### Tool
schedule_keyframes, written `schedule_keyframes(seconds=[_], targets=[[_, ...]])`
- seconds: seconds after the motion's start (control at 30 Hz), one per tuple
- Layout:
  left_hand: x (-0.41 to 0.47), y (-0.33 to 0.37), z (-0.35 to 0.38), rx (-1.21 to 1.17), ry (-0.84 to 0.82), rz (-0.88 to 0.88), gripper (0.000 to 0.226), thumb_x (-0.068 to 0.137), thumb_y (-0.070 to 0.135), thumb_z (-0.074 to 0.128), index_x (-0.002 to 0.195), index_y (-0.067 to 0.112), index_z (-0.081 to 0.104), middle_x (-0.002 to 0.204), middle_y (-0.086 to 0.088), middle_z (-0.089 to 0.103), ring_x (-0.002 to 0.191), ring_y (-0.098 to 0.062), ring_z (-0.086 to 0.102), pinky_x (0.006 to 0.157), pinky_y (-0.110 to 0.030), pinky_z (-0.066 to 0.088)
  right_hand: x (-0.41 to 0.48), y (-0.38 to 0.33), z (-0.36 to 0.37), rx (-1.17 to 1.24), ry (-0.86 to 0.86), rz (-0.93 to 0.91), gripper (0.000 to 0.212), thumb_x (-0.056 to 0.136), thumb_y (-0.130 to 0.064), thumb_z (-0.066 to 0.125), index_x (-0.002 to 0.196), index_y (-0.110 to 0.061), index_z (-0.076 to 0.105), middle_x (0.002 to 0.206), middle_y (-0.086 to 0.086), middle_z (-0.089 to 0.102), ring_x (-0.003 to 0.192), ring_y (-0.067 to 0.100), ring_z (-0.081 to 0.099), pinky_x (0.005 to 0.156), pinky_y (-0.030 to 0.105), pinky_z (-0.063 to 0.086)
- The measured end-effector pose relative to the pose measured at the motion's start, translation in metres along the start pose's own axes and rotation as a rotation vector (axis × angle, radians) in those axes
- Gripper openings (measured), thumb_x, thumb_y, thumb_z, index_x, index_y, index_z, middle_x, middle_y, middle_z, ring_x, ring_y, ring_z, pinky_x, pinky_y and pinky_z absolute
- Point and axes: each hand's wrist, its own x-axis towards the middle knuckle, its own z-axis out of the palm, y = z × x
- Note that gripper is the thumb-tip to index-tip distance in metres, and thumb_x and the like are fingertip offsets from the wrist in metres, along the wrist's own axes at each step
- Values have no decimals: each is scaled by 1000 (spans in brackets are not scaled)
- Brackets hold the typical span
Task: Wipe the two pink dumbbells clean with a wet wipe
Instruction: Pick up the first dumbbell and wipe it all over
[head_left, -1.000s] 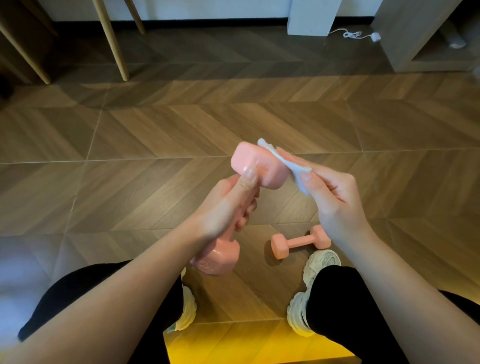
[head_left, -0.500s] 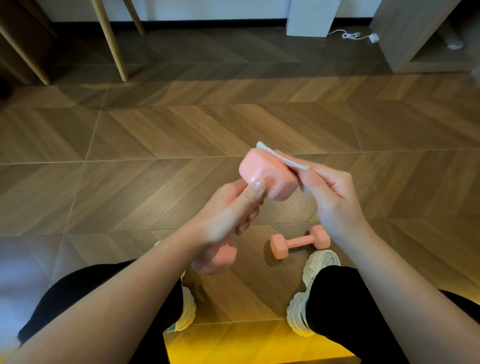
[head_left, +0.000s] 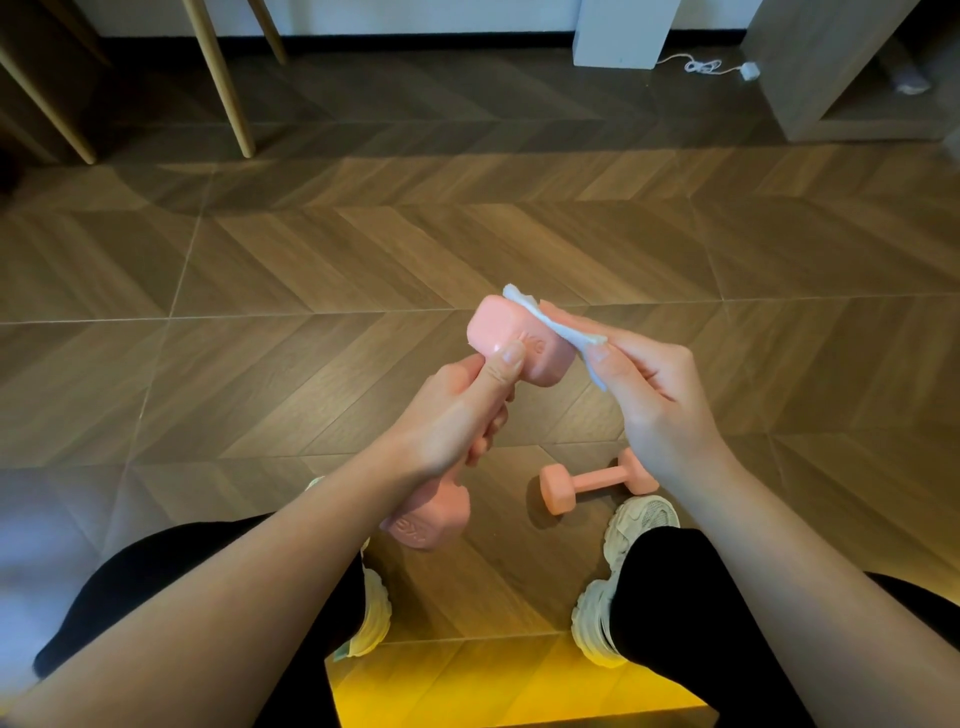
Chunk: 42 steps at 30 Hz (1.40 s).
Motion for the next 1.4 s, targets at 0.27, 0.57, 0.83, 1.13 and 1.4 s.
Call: schedule_keyframes(seconds=[0.27,0.57,0.83,1.13,1.4], targets=[[3,7,-4,-14,14,47,60,72,84,49,68,25,49,60,4,44,45,-12,34,43,-23,29,2,-1,-1,-42,105,61,54,99,-14,43,78,-58,65,63,-5,59,61,11,46,59,24,36],[2,1,-1,41,7,17,59,71,84,50,70,25,50,57,8,44,46,-11,34,43,-23,30,-2,1,2,-14,23,-33,33,99,3,40,125,-5,59,79,-38,62,82,-16,58,73,2,40],[5,4,-3,596,-33,103,58,75,85,40,75,28,52,56,22,56,54,-1,51,54,-19,34,4,2,-4,-87,-57,102,35,98,-17,44,116,-35,68,90,-32,69,85,-8,60,74,12,41],[8,9,-28,1366,-5,410,71,68,91,31,101,31,48,64,17,43,62,-11,44,48,-22,21,10,21,-4,196,-339,704,38,82,-40,73,115,-21,70,112,5,74,108,17,69,95,37,55],[10,2,-36,1363,-70,460,68,68,89,32,99,30,49,91,13,59,80,-13,56,58,-28,30,2,32,18,395,-208,826,53,61,-29,88,106,-8,69,90,2,78,91,15,73,83,30,59]])
